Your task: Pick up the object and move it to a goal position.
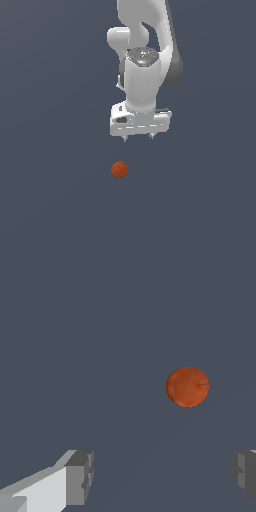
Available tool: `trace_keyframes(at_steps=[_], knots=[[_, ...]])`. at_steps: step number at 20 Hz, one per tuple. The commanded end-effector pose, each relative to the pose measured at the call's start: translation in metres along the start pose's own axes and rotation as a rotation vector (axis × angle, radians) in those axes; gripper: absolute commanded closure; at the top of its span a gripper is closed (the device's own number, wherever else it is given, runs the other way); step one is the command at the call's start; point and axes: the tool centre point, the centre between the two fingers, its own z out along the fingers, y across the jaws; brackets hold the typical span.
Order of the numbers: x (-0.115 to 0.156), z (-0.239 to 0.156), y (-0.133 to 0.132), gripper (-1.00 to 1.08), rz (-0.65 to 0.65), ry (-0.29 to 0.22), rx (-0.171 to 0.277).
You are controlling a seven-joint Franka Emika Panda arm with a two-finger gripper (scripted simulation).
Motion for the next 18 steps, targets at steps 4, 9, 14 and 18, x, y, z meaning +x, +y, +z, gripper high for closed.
trace_keyframes(at_steps=[4,9,14,18], knots=[[0.002,0.003,0.002,-0.92,-0.012,-0.002,-0.001],[0.008,0.012,0.010,-0.92,-0.052,-0.010,-0.004],[0.018,0.029,0.024,-0.92,-0.119,-0.023,-0.008],[0.028,0.048,0.039,-0.92,-0.192,-0.037,-0.010]])
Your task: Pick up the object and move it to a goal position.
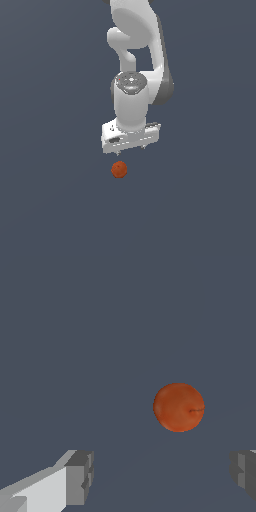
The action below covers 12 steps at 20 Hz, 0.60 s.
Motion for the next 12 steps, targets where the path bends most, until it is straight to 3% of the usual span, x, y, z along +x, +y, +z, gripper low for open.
trace_keyframes(at_steps=[1,12], knots=[[0.004,0.013,0.012,-0.92,-0.049,-0.010,-0.001],[0.014,0.057,0.048,-0.92,-0.201,-0.039,0.004]])
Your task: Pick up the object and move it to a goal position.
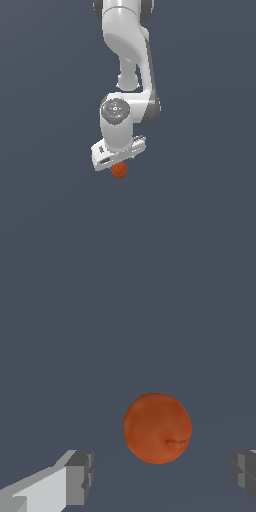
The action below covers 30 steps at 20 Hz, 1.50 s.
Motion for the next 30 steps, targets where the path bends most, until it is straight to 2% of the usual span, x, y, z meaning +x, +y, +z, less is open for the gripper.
trace_keyframes(at_steps=[1,11,20,26,27,30], knots=[[0.001,0.006,0.005,-0.92,-0.023,-0.003,0.001],[0.000,0.016,0.010,-0.92,-0.039,-0.007,0.002],[-0.001,0.058,0.009,-0.92,-0.043,-0.007,0.002],[0.000,0.062,0.010,-0.92,-0.043,-0.007,0.002],[0.000,0.062,0.010,1.08,-0.043,-0.007,0.002],[0.000,0.062,0.010,1.08,-0.043,-0.007,0.002]])
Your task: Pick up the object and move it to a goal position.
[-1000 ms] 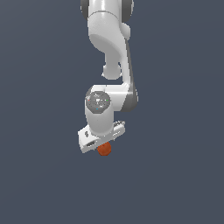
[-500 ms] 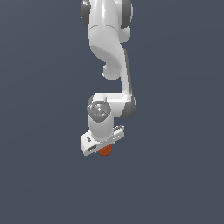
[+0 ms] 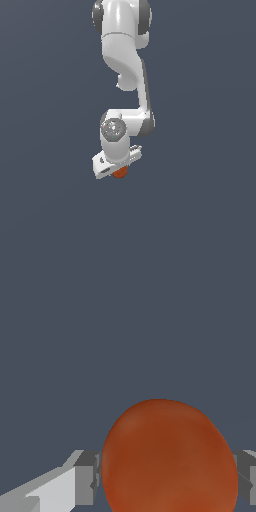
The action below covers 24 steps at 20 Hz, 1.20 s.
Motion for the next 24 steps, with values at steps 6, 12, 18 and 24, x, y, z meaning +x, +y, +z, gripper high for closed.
trace_keyframes(at_steps=[6,12,18,24], knots=[[0.001,-0.001,0.000,1.08,0.000,0.001,-0.001],[-0.001,-0.002,-0.004,1.08,0.000,0.000,0.000],[-0.004,-0.012,-0.021,1.08,0.000,0.000,0.000],[-0.009,-0.031,-0.054,1.08,0.000,0.000,0.000]])
